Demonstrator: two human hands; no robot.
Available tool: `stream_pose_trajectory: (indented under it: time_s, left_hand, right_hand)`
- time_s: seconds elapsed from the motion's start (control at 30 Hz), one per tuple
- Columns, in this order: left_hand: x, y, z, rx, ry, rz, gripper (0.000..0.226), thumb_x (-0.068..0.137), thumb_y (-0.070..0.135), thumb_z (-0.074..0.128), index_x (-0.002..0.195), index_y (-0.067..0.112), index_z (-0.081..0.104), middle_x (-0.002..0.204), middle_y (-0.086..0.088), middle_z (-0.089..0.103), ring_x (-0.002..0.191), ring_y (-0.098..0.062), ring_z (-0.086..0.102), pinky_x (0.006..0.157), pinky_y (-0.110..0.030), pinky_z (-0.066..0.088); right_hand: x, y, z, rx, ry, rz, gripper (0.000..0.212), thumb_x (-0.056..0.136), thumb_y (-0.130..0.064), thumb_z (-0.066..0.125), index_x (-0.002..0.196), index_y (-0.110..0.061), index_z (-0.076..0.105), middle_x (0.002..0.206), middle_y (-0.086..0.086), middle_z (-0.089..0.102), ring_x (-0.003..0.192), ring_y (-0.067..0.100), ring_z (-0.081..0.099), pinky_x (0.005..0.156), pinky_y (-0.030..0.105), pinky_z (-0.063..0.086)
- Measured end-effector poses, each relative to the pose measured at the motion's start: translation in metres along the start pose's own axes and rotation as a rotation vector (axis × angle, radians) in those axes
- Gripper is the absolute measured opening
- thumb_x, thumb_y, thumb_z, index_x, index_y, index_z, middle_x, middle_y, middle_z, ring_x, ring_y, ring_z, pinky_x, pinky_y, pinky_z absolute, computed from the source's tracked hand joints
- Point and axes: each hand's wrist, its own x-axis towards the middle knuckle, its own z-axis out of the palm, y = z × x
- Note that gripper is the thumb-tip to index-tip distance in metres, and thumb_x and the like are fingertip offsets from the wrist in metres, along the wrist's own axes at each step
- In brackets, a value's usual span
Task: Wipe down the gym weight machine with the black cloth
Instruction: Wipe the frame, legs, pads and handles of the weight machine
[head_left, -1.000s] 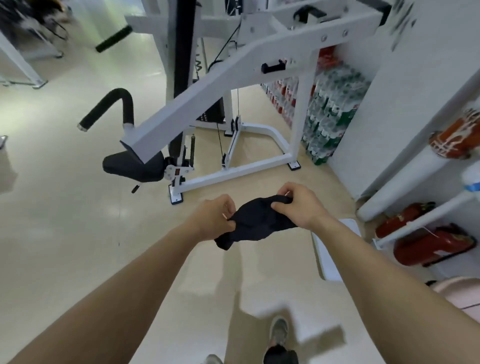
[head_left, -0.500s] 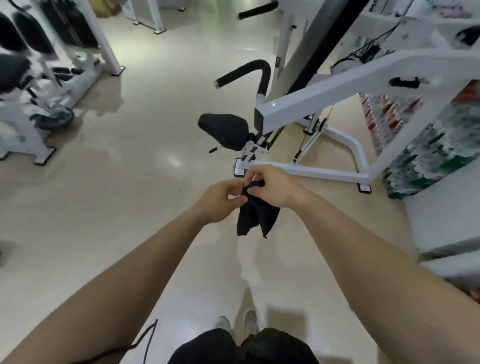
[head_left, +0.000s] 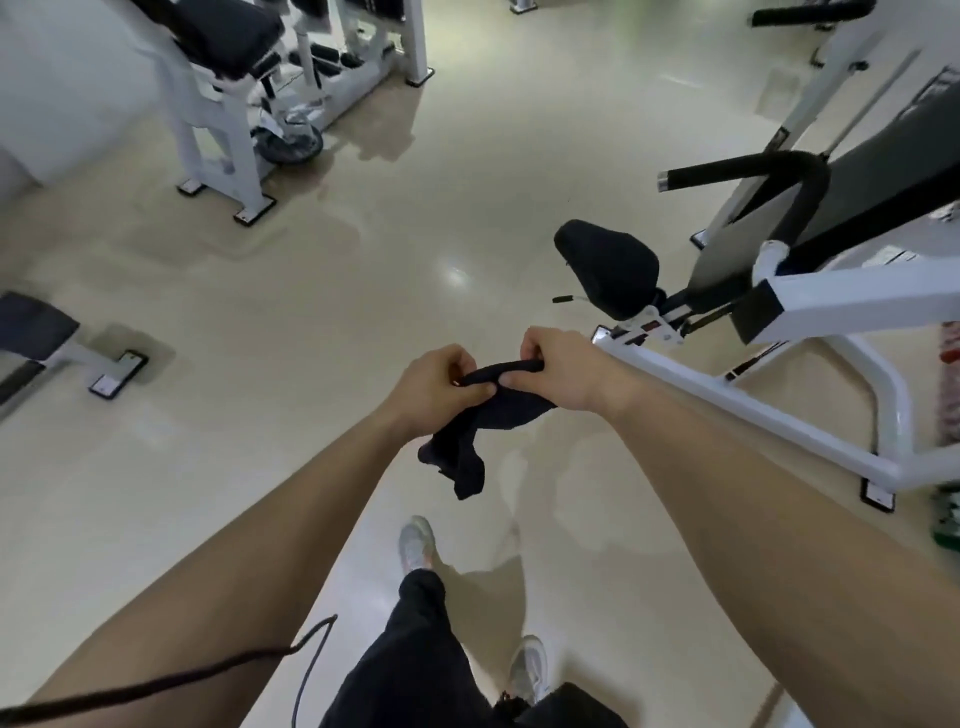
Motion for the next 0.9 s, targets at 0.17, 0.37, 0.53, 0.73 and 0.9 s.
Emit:
stream_pose_trajectory:
  time_s: [0.17,0.37,0.53,0.73,0.9]
  left_hand:
    - [0.07,-0.023,-0.069,0.023,-0.052,0.003,0.023,0.083,0.029,0.074,0.079,0.021,0.053,0.074,0.006,0.062,0.069,-0.013,0.058,0.065,-0.027,0.045]
    - [0.159,-0.024,-0.147,-0.059,-0.078,0.022,0.009,0.085,0.034,0.072,0.083,0.027,0.068,0.081,0.01,0.071,0.075,-0.009,0.067,0.067,-0.027,0.052]
    - [0.246,-0.011,-0.186,-0.024,-0.028,0.042,0.009,0.092,0.022,0.063,0.089,0.027,0.07,0.081,0.017,0.069,0.065,0.001,0.064,0.054,-0.015,0.044]
    - [0.371,0.013,-0.203,0.108,-0.04,0.089,0.013,0.085,0.02,0.071,0.088,0.032,0.067,0.088,0.019,0.066,0.078,-0.004,0.066,0.065,-0.017,0.047]
    - [0.485,0.053,-0.225,0.199,-0.03,0.134,0.014,0.089,0.018,0.066,0.089,0.032,0.067,0.087,0.02,0.067,0.079,-0.002,0.065,0.067,-0.019,0.048]
  right_hand:
    - [0.098,-0.034,-0.01,-0.136,-0.092,0.046,0.037,0.088,-0.051,0.067,0.075,-0.027,0.042,0.079,-0.005,0.055,0.076,0.018,0.055,0.066,0.034,0.044]
    - [0.196,-0.068,-0.046,-0.193,-0.082,0.103,0.036,0.084,-0.05,0.071,0.076,-0.029,0.043,0.08,-0.008,0.055,0.073,0.013,0.052,0.061,0.03,0.038]
    - [0.264,-0.068,-0.072,0.139,0.046,0.185,0.031,0.09,-0.048,0.06,0.083,-0.018,0.062,0.077,-0.003,0.066,0.071,0.016,0.06,0.067,0.032,0.046]
    - [0.366,-0.032,-0.121,0.226,0.21,0.193,0.014,0.089,-0.033,0.061,0.08,-0.025,0.069,0.079,-0.011,0.071,0.077,0.01,0.068,0.064,0.026,0.053]
    - [0.459,0.001,-0.182,0.201,0.24,0.177,0.009,0.087,-0.03,0.067,0.082,-0.027,0.074,0.082,-0.015,0.071,0.081,0.005,0.066,0.071,0.023,0.051]
